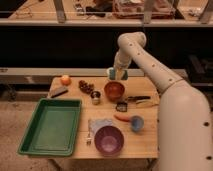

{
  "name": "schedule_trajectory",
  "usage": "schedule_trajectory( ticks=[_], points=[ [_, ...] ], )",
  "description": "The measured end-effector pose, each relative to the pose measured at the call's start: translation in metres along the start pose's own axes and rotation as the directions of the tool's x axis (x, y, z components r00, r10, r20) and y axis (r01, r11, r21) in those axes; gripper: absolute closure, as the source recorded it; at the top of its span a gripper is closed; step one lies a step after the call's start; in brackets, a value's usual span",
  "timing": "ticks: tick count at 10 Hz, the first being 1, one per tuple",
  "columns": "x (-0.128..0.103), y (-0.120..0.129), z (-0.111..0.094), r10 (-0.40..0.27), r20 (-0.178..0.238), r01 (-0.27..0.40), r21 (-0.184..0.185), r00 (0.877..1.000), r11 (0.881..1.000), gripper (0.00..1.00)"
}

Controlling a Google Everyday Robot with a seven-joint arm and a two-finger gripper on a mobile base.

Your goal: Place sponge in paper cup

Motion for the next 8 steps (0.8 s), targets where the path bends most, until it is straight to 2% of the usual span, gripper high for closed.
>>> schedule_trajectory(
  ticks=[3, 5, 8],
  points=[
    [-0.033, -0.036, 0.004, -0.023, 0.031, 0.022, 0.027, 0.999, 0.999, 0.86],
    [-0.042, -0.035, 0.014, -0.041, 0.010, 0.041, 0.031, 0.999, 0.999, 0.86],
    [-0.031, -0.030, 0.035, -0.040, -0.041, 0.042, 0.044, 0.998, 0.998, 0.86]
  ],
)
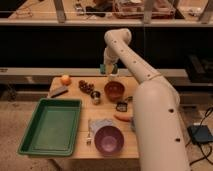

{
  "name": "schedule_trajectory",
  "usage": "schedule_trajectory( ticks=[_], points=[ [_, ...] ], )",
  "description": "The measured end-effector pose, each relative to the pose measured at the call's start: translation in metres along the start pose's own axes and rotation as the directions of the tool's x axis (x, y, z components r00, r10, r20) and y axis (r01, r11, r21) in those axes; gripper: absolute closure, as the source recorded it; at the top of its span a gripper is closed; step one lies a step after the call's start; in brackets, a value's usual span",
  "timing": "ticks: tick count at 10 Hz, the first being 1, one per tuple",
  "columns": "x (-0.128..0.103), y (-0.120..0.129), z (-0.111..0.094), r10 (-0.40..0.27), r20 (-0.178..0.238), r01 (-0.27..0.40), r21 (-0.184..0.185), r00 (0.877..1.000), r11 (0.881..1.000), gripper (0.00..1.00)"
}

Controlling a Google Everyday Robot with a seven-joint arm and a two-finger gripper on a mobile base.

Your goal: Place sponge in paper cup

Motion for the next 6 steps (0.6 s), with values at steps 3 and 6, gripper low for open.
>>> schedule_trajectory(
  ticks=[3, 6],
  points=[
    [0.0069, -0.0005, 0.0052, -0.003, -0.005, 0.003, 0.037, 1.000, 0.999, 0.86],
    [0.0093, -0.0011, 0.0120, -0.007, -0.004, 0.007, 0.074, 1.000, 0.997, 0.86]
  ],
)
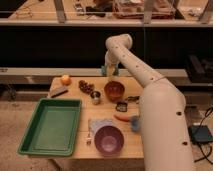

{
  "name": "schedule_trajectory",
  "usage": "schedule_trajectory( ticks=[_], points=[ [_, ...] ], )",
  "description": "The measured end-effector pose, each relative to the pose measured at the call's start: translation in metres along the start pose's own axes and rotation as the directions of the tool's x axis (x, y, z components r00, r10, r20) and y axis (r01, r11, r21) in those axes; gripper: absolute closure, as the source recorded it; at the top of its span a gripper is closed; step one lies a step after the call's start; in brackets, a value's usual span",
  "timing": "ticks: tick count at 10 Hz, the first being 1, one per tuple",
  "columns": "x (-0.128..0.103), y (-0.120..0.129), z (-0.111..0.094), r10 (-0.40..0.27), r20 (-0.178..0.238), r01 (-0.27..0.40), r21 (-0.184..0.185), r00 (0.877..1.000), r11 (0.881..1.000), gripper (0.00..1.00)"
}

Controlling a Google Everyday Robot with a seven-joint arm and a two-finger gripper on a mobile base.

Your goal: Place sponge in paper cup

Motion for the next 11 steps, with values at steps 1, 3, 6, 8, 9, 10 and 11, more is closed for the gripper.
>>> schedule_trajectory(
  ticks=[1, 3, 6, 8, 9, 10, 11],
  points=[
    [0.000, 0.000, 0.002, -0.002, 0.002, 0.002, 0.014, 1.000, 1.000, 0.86],
    [0.001, 0.000, 0.006, -0.009, -0.001, 0.009, 0.047, 1.000, 0.999, 0.86],
    [0.005, -0.001, 0.010, -0.016, -0.015, 0.017, 0.083, 1.000, 0.996, 0.86],
    [0.004, -0.003, 0.011, -0.026, -0.018, 0.027, 0.097, 1.000, 0.995, 0.86],
    [0.004, -0.005, 0.010, -0.030, -0.019, 0.031, 0.104, 0.999, 0.994, 0.86],
    [0.006, -0.008, 0.009, -0.034, -0.021, 0.036, 0.107, 0.999, 0.994, 0.86],
    [0.008, -0.010, 0.009, -0.035, -0.021, 0.037, 0.107, 0.999, 0.994, 0.86]
  ],
)
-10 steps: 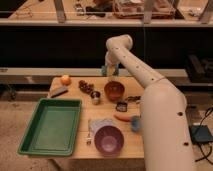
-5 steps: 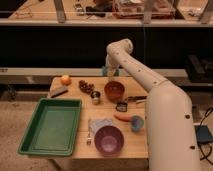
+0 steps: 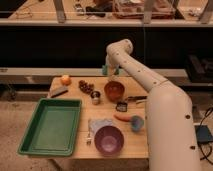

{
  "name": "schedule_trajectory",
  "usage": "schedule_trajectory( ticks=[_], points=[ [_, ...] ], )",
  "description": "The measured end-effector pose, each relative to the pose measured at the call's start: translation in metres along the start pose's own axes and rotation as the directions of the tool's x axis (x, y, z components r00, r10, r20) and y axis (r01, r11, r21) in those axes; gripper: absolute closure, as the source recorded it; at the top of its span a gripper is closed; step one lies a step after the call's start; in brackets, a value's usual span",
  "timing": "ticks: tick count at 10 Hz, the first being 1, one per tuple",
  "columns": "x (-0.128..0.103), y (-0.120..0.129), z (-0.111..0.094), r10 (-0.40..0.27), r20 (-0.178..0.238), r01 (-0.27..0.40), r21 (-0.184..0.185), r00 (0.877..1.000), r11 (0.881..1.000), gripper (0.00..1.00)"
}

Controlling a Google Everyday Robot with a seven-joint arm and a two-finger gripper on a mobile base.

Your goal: Place sponge in paper cup

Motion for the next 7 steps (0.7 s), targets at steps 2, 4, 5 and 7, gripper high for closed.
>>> schedule_trajectory(
  ticks=[2, 4, 5, 7],
  points=[
    [0.0010, -0.0040, 0.0009, -0.001, 0.001, 0.001, -0.008, 1.000, 1.000, 0.86],
    [-0.0011, -0.0079, 0.0036, -0.002, -0.001, 0.002, -0.017, 1.000, 1.000, 0.86],
    [-0.0011, -0.0099, 0.0045, 0.001, -0.002, -0.001, -0.017, 1.000, 1.000, 0.86],
    [0.0022, -0.0106, 0.0055, 0.009, -0.011, -0.009, -0.007, 1.000, 1.000, 0.86]
  ],
)
